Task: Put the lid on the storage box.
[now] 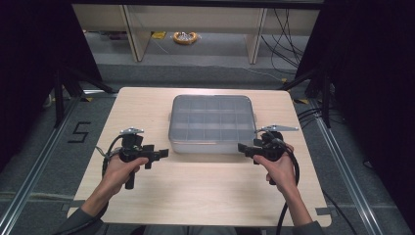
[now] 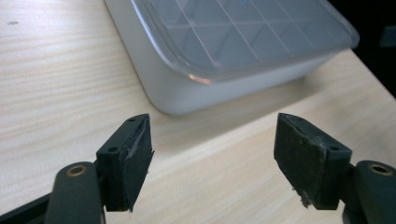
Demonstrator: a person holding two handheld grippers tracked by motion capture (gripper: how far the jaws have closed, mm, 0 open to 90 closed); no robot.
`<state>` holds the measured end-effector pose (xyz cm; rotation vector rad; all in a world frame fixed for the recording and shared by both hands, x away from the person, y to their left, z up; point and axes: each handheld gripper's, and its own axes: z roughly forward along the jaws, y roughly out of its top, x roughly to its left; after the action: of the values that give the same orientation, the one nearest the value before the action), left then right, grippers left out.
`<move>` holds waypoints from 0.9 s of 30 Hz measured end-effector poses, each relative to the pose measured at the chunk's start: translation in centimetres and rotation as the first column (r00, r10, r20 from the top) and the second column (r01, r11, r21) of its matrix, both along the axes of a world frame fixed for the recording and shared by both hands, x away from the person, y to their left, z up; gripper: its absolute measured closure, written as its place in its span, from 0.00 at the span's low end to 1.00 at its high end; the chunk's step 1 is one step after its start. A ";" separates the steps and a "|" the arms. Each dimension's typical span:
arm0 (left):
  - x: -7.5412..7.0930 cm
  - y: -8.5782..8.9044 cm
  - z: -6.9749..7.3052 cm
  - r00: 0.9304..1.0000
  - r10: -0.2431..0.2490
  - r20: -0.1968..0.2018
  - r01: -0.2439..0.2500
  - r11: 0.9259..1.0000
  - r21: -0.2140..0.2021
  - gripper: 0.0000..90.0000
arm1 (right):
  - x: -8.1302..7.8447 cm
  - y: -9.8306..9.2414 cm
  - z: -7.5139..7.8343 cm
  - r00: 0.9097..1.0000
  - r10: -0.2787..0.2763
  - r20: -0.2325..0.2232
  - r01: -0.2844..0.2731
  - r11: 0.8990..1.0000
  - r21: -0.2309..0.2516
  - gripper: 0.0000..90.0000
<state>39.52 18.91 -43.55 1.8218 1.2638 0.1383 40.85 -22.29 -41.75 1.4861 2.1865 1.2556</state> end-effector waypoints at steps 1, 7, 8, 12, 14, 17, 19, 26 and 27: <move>-0.4 0.0 -0.2 1.000 -0.009 0.003 0.009 1.000 0.000 0.31 | -0.5 0.4 0.0 1.000 -0.014 -0.021 0.014 1.000 0.012 0.29; -2.4 -0.3 -0.8 0.999 -0.032 0.044 0.031 0.999 0.026 0.29 | -1.7 0.8 -0.3 0.999 0.034 0.025 -0.034 0.999 -0.001 0.25; -2.7 -0.3 -0.9 0.998 -0.045 0.048 0.043 0.998 0.043 0.29 | -1.9 0.8 -0.4 0.999 0.037 0.028 -0.037 0.999 -0.001 0.23; -3.8 -0.1 -1.6 0.997 -0.051 0.063 0.047 0.997 0.063 0.28 | -3.0 1.1 -0.9 0.999 0.040 0.029 -0.040 0.999 0.017 0.18; -4.3 0.2 -1.9 0.996 -0.063 0.064 0.058 0.995 0.076 0.27 | -3.4 1.0 -1.3 0.996 0.076 0.056 -0.075 0.997 -0.018 0.18; -5.1 0.4 -2.3 0.994 -0.078 0.078 0.071 0.993 0.091 0.27 | -4.1 1.3 -1.9 0.995 0.092 0.048 -0.091 0.996 -0.022 0.18; -5.6 0.5 -2.6 0.993 -0.082 0.085 0.072 0.991 0.113 0.26 | -4.7 1.5 -2.3 0.994 0.101 0.052 -0.100 0.995 -0.026 0.18; -7.3 0.4 -4.4 0.991 -0.109 0.076 0.098 0.985 0.143 0.25 | -6.2 2.5 -3.5 0.990 0.136 0.039 -0.135 0.990 -0.034 0.19; -7.5 0.5 -4.5 0.990 -0.119 0.081 0.106 0.982 0.156 0.25 | -6.3 2.6 -3.7 0.989 0.138 0.044 -0.137 0.990 -0.027 0.19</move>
<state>31.98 19.38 -48.09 1.9894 1.1103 0.2565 34.53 -19.68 -45.41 1.3037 2.2997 1.2863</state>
